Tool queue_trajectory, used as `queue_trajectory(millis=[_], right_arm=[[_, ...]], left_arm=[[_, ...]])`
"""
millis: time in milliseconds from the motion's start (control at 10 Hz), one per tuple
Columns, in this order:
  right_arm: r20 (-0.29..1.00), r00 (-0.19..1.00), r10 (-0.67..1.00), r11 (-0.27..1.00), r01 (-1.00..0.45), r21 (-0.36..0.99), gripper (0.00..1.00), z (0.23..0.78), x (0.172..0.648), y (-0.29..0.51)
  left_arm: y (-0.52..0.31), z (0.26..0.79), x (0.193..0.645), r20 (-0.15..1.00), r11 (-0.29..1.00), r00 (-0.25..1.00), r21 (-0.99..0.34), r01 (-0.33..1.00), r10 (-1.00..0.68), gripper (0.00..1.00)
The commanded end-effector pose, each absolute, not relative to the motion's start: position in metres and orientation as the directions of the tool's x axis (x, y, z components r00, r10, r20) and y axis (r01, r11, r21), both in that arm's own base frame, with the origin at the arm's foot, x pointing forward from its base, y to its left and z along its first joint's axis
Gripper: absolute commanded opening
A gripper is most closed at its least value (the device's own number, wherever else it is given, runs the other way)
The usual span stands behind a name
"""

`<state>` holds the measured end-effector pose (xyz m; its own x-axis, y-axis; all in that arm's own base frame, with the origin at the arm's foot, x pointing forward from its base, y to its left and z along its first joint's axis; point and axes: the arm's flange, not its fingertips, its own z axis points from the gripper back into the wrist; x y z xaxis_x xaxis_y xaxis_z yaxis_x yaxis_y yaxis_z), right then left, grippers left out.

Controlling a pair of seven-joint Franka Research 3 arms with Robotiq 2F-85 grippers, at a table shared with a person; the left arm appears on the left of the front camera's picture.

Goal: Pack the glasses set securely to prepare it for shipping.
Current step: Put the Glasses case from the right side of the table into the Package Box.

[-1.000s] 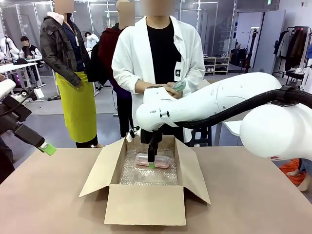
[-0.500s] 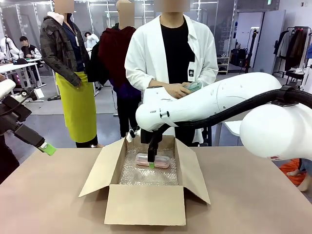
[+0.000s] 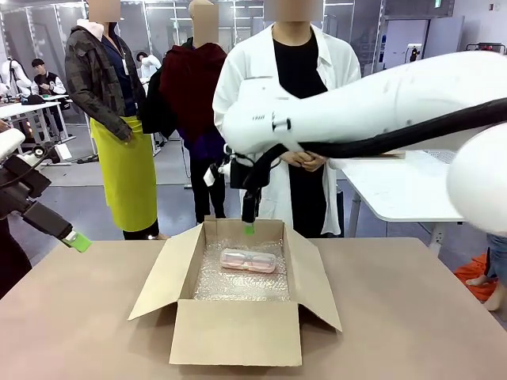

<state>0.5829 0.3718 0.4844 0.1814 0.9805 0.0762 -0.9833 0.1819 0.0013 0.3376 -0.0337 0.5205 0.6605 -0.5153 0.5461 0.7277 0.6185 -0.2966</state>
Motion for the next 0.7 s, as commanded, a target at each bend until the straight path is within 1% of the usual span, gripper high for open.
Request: queue_trajectory(millis=[0, 300, 400, 500, 600], right_arm=[[0.126, 0.202, 0.971, 0.205, -0.979, -0.006, 1.00, 0.477, 0.559, 0.343], [0.304, 0.380, 0.873, 0.404, -0.915, -0.017, 1.00, 0.499, 0.497, 0.257], [0.350, 0.433, 0.831, 0.461, -0.887, 0.003, 1.00, 0.503, 0.479, 0.229], [0.423, 0.505, 0.753, 0.530, -0.845, 0.066, 1.00, 0.505, 0.465, 0.199], [0.442, 0.579, 0.685, 0.609, -0.789, 0.089, 1.00, 0.509, 0.453, 0.179]], left_arm=[[-0.032, 0.521, 0.337, 0.563, 0.590, 0.643, -0.309, 0.746, -0.519, 1.00], [-0.032, 0.521, 0.337, 0.563, 0.590, 0.643, -0.309, 0.746, -0.519, 1.00], [-0.032, 0.521, 0.337, 0.563, 0.590, 0.643, -0.309, 0.746, -0.519, 1.00], [-0.032, 0.521, 0.337, 0.563, 0.590, 0.643, -0.309, 0.746, -0.519, 1.00], [-0.032, 0.521, 0.337, 0.563, 0.590, 0.643, -0.309, 0.746, -0.519, 1.00]])
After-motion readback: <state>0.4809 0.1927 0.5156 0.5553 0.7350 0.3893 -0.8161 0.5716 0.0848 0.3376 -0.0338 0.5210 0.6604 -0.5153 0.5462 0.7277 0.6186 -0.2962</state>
